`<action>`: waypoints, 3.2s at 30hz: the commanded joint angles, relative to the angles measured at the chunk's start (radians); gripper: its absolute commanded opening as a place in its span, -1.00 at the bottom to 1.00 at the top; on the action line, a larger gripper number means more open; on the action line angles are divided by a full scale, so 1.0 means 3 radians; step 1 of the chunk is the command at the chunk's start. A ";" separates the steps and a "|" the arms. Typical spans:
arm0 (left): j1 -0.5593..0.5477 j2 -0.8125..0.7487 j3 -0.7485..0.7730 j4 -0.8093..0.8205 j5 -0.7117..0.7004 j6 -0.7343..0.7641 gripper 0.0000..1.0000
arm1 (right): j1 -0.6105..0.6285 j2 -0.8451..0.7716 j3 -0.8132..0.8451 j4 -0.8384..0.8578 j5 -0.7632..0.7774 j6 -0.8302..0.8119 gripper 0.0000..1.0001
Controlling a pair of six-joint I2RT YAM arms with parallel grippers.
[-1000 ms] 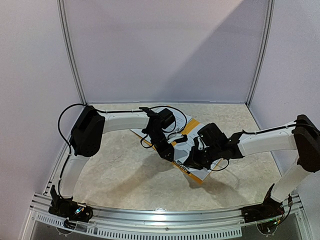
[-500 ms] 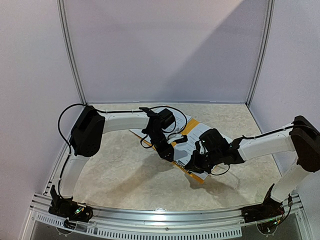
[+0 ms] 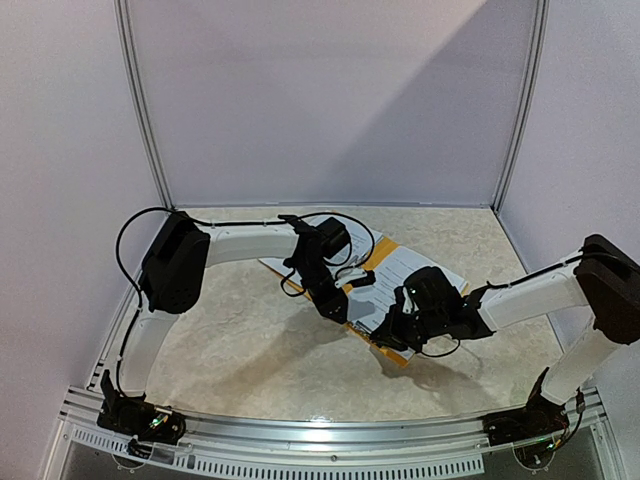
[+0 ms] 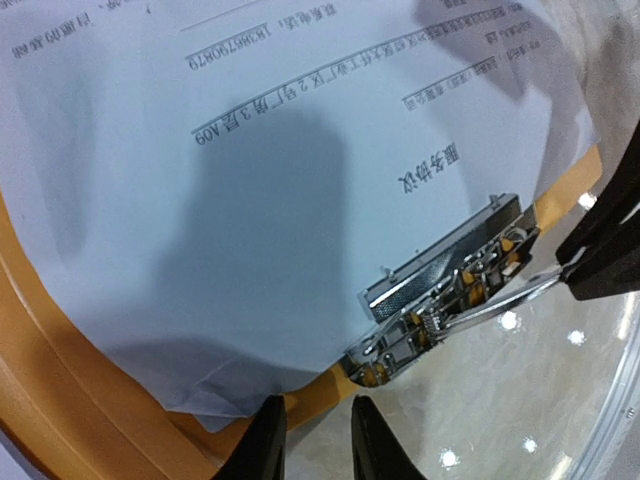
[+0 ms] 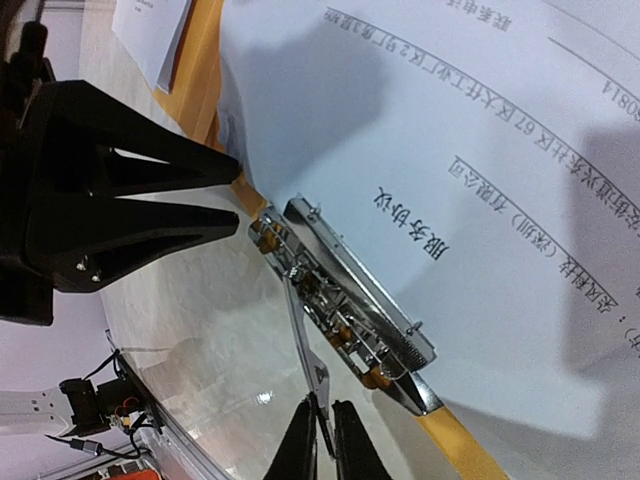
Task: Put the files into the folder
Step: Clamp the file in the folder with some files.
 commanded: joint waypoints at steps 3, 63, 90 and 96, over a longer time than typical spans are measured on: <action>-0.0046 0.0165 -0.0085 -0.0077 -0.0113 0.0084 -0.49 | -0.0015 0.0082 -0.0243 -0.0320 0.0394 0.0171 -0.83; -0.0179 0.0383 0.0527 -0.0021 -0.0517 0.0058 -0.62 | -0.0017 0.0004 -0.0441 0.0228 0.0382 0.0397 -0.69; -0.0184 0.0390 0.0429 0.0047 -0.0569 0.0138 -0.63 | 0.0017 -0.0273 0.0122 -0.0226 0.0286 0.0148 -0.42; -0.0184 0.0390 0.0428 0.0037 -0.0582 0.0158 -0.63 | 0.0026 -0.0367 0.0128 -0.0286 0.0374 0.0126 -0.41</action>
